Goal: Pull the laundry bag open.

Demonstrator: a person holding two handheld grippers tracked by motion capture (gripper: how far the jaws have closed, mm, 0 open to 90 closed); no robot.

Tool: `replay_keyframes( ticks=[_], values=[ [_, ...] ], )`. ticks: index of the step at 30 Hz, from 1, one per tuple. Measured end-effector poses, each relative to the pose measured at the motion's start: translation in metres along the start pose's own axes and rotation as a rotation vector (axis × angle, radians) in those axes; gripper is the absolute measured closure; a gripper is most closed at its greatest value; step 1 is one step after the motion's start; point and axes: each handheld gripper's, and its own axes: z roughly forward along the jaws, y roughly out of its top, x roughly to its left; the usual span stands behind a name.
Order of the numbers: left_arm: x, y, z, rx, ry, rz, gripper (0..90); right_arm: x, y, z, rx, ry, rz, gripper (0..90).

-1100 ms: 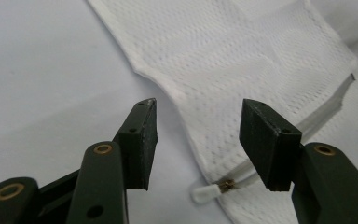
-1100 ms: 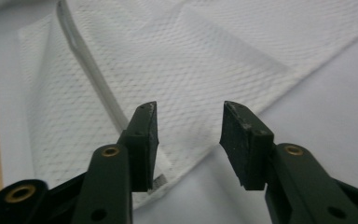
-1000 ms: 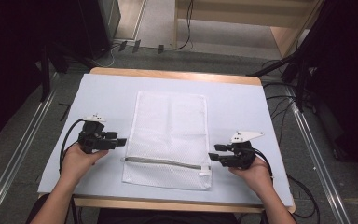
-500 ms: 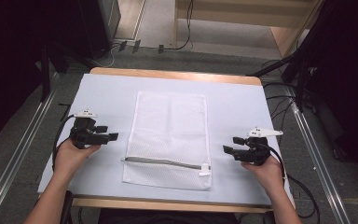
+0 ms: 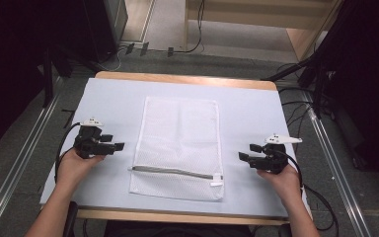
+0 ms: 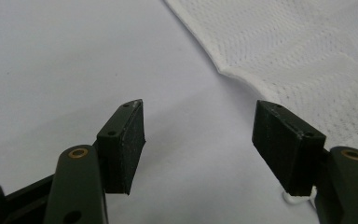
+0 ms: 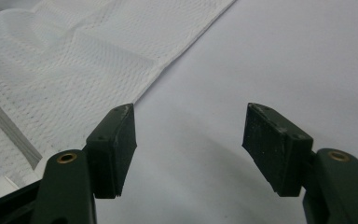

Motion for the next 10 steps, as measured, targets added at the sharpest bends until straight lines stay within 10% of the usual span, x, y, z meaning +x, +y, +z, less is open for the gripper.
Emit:
replay_keyframes(
  ticks=[10],
  values=[
    [0.001,-0.0012,0.0025,0.004,0.016,0.012,30.7,-0.0005,-0.0007,0.002,0.007,-0.003,-0.001,34.8]
  ],
)
